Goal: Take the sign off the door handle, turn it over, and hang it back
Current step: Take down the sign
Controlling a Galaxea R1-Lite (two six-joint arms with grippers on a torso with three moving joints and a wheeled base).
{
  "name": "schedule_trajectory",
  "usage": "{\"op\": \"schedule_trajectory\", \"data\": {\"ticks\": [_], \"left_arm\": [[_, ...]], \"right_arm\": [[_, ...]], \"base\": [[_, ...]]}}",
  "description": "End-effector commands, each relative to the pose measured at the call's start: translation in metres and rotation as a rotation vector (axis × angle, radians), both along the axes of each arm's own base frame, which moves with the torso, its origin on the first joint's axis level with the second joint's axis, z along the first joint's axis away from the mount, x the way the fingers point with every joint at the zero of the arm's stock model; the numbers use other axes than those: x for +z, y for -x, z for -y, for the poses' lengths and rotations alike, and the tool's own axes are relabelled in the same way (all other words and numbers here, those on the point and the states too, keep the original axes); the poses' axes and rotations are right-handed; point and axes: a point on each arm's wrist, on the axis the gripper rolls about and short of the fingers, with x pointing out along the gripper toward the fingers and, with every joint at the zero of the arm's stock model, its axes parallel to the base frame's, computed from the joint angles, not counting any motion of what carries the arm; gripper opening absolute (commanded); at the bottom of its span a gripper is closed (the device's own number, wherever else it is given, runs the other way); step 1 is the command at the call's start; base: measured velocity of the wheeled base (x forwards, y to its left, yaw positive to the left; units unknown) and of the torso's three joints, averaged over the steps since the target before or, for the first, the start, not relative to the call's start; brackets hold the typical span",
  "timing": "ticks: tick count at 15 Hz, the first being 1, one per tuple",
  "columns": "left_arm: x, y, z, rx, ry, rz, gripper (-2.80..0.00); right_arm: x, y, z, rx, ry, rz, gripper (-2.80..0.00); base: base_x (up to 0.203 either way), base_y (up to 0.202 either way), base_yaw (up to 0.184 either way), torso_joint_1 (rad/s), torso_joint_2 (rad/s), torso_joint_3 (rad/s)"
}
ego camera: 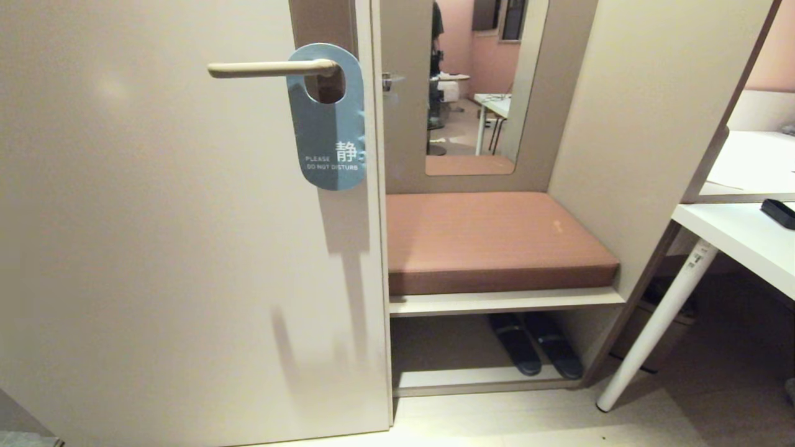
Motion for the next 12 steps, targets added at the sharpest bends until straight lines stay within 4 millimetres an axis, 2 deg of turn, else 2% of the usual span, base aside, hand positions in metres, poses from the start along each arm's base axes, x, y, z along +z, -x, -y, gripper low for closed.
{"op": "schedule_trajectory", "data": {"ticks": [1,9,12], "left_arm": [[0.0,0.0,0.0,0.0,0.001,0.0,-2.8],[0.0,0.0,0.0,0.0,0.001,0.0,-2.8],[0.0,0.0,0.0,0.0,0.001,0.0,-2.8]], "right_arm": [[0.0,-0.0001,0.0,0.0,0.001,-0.001,-2.8],[0.0,-0.0001,0.0,0.0,0.001,-0.001,-2.8],[0.0,-0.0001,0.0,0.0,-0.001,-0.001,-2.8]], "base": [[0.0,0.15,-0.007,-0.002,0.0,0.007],[0.0,0.19,-0.002,0.002,0.0,0.002],[0.0,0.074,-0.001,0.0,0.0,0.002]]}}
